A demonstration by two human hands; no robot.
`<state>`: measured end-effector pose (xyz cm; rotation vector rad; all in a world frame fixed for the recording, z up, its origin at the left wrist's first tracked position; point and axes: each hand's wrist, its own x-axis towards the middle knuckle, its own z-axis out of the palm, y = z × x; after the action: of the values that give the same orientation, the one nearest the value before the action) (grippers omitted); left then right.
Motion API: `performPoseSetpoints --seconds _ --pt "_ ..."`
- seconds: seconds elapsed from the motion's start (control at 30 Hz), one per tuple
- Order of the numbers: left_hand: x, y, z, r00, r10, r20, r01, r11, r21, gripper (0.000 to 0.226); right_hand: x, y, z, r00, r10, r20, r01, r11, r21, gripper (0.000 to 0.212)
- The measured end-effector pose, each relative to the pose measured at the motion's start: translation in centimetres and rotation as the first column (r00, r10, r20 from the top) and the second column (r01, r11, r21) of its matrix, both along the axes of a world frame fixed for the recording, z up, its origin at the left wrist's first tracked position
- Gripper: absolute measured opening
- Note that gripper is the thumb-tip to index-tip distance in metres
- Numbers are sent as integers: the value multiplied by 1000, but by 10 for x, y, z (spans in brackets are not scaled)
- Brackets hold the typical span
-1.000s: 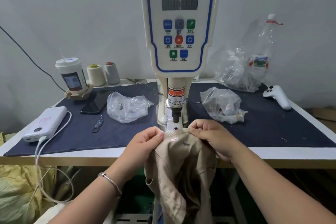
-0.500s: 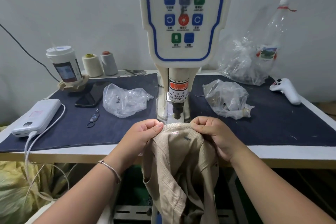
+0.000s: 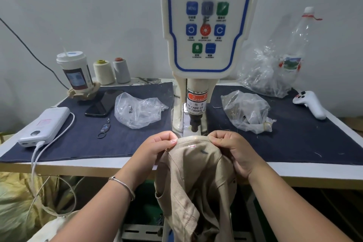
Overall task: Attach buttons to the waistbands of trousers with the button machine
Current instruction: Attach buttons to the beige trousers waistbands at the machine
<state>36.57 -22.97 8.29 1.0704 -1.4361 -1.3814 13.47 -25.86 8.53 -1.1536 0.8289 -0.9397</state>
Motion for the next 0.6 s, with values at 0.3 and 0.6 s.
performPoseSetpoints --seconds 0.3,0.6 --pt "-2 0 -2 995 39 -90 -37 999 27 22 1 -1 0 1000 -9 -2 9 1000 24 16" --pt "-6 3 0 997 76 -29 -76 997 1 31 1 0 2 999 -43 -30 44 999 10 15"
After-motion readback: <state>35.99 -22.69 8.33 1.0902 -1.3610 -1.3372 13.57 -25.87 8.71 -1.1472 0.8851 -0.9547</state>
